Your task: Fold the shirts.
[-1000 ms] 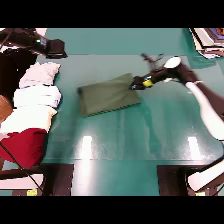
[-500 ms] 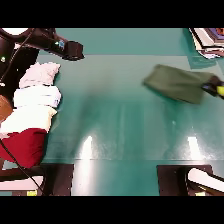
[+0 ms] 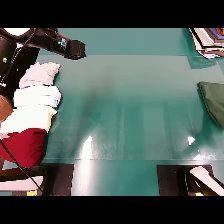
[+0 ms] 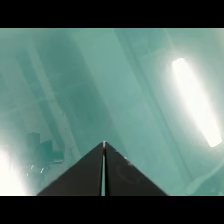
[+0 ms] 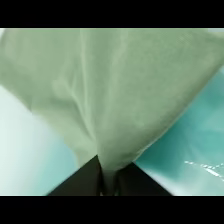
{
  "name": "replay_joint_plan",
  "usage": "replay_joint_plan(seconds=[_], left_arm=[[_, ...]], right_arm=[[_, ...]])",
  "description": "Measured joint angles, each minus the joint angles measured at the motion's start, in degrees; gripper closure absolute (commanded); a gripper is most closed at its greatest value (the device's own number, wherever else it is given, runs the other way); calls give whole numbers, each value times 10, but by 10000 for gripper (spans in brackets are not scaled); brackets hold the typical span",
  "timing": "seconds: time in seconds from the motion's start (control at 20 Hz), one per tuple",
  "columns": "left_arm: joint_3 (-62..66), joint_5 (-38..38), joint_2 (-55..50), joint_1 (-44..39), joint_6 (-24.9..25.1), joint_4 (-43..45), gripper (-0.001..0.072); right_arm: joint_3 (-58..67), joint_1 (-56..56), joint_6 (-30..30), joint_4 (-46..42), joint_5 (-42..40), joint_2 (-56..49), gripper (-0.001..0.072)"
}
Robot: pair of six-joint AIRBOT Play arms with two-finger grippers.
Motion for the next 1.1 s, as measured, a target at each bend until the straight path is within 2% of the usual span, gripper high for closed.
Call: replay_joint_plan(seconds=[0.05, 0.2, 0.3, 0.45, 0.6, 0.7, 0.75, 0.8, 0.85, 0.9, 1.1], left_arm=[[0, 0, 0, 0, 0, 0, 683], [0, 2, 0, 0, 0, 0, 683], [0, 2, 0, 0, 0, 0, 683], [0, 2, 0, 0, 0, 0, 683], [0, 5, 0, 0, 0, 0, 683], [0, 6, 0, 0, 0, 0, 683], [0, 7, 0, 0, 0, 0, 683], [0, 9, 0, 0, 0, 0, 683], [0, 11, 0, 0, 0, 0, 683], [0, 11, 0, 0, 0, 0, 683], [0, 15, 0, 0, 0, 0, 683]], right_arm=[[5, -3, 0, -23, 6, -1, 230], [55, -14, 0, -113, 52, -16, 230], [103, -20, 5, -137, 87, -29, 230], [162, 4, 9, -116, 132, -42, 230], [190, 90, 11, -77, 157, -43, 232], [198, 176, 11, -62, 165, -42, 288], [201, 225, 11, -59, 166, -42, 290], [203, 269, 11, -56, 166, -41, 395], [205, 316, 11, -54, 165, -41, 631], [205, 357, 11, -53, 161, -41, 696], [207, 493, 7, -72, 137, -41, 696]])
